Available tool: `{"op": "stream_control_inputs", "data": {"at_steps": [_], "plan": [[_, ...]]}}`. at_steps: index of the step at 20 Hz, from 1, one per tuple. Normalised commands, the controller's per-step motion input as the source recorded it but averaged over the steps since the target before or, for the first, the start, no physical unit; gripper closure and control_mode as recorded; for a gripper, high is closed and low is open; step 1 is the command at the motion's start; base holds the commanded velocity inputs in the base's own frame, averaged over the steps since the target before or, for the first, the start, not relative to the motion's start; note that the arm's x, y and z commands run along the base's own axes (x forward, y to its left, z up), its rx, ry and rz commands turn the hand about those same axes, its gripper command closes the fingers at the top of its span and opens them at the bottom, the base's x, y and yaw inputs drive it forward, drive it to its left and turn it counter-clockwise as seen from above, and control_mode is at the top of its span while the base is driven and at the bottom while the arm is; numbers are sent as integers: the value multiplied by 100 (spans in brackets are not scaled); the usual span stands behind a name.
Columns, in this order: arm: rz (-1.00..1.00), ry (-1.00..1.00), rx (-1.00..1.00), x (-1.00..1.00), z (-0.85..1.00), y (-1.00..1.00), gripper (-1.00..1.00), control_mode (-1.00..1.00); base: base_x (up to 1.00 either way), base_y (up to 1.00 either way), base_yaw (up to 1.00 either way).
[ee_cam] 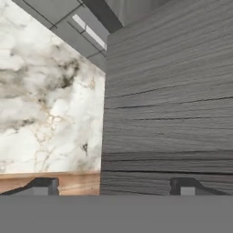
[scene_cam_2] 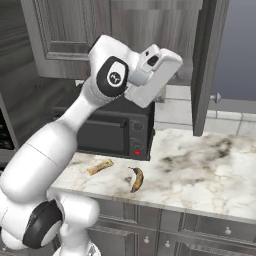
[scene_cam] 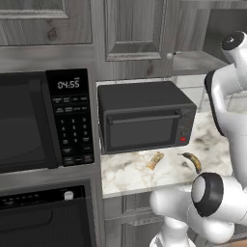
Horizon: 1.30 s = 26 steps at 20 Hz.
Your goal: Pick the pan from the cabinet and place it on the stove. Then turn on the stove burner for the pan.
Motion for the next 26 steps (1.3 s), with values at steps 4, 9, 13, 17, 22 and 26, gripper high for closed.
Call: {"op": "stream_control_inputs", "data": {"at_steps": [4, 9, 13, 17, 22, 26], "plan": [[3, -18, 6, -8, 0, 95, -100, -100, 0, 0, 0], [5, -22, 9, 0, -1, 91, -100, -100, 0, 0, 0], [6, -29, 14, -1, -9, 84, -100, -100, 0, 0, 0], [7, -29, 16, -1, -7, 78, -100, -100, 0, 0, 0], [13, -27, 18, 0, 0, 61, -100, -100, 0, 0, 0], [15, -25, 19, 11, 0, 45, -100, -100, 0, 0, 0]]}}
